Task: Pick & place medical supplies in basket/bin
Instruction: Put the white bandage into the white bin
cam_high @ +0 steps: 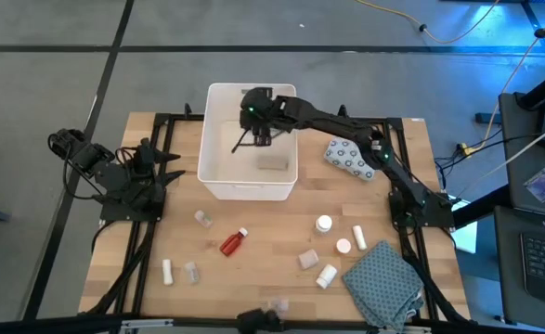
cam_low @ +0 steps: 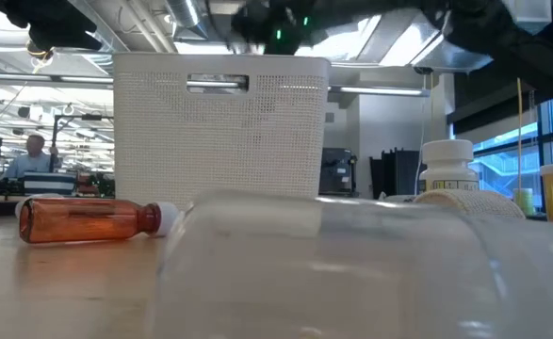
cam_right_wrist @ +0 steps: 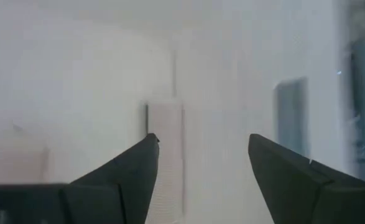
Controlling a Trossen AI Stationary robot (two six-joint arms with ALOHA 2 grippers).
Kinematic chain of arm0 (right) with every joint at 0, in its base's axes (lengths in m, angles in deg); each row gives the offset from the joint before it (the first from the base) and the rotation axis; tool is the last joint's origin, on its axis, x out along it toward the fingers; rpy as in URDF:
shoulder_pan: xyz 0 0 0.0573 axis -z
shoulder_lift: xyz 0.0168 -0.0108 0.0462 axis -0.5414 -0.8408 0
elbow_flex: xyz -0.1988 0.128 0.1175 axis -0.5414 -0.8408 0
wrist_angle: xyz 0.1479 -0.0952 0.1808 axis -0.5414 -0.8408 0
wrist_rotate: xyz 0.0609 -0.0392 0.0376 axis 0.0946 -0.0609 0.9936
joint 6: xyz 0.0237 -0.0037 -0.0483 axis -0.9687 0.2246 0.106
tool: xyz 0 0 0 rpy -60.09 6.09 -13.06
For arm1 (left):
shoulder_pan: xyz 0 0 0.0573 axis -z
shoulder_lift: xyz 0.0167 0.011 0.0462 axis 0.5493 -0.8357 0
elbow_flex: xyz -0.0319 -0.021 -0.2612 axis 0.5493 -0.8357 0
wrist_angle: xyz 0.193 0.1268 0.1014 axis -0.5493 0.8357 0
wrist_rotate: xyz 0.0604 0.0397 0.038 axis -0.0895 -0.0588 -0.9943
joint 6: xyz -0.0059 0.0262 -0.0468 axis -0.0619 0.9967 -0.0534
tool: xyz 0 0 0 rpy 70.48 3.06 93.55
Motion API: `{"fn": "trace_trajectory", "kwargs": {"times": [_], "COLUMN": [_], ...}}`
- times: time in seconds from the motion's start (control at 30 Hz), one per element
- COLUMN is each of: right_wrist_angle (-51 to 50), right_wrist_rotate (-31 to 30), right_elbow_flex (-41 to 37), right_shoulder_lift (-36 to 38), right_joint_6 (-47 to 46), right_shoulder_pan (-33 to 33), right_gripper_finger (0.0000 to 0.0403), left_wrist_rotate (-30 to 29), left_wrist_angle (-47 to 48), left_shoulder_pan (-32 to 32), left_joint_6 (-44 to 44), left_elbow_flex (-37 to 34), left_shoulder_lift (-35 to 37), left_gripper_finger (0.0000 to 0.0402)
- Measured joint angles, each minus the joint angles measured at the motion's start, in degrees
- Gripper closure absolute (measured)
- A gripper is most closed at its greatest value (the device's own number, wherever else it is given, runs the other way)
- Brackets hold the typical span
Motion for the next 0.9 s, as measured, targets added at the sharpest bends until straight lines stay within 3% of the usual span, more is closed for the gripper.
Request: {"fn": "trace_trajectory", "kwargs": {"times": [0.2, 0.43, 0.6, 0.77, 0.9], "right_wrist_angle": [0.64, -0.97, -8.32, -15.65, -16.84], "right_wrist_rotate": [3.62, 20.02, 26.35, 28.04, 24.6], "right_elbow_flex": [-0.02, 0.04, 0.04, -0.49, -1.11], "right_shoulder_lift": [6.62, 12.43, 13.44, 13.32, 13.23], "right_joint_6": [-7.02, -22.48, -30.44, -35.74, -40.64], "right_shoulder_pan": [-5.38, -10.97, -15.52, -23.09, -30.9], "right_gripper_finger": [0.0155, 0.0155, 0.0155, 0.0155, 0.0155], "left_wrist_rotate": [0.2, 0.22, 0.26, 0.31, 0.35], "left_wrist_angle": [-0.04, -0.02, 0.0, 0.0, 0.0], "left_shoulder_pan": [0.0, 0.0, 0.0, 0.0, 0.0], "left_joint_6": [0.02, 0.0, 0.0, 0.0, -0.02], "left_elbow_flex": [0.0, 0.0, 0.0, 0.0, 0.0], "left_shoulder_lift": [-0.01, -0.01, -0.01, -0.01, -0.01], "left_gripper_finger": [0.0167, 0.0167, 0.0167, 0.0167, 0.0167]}}
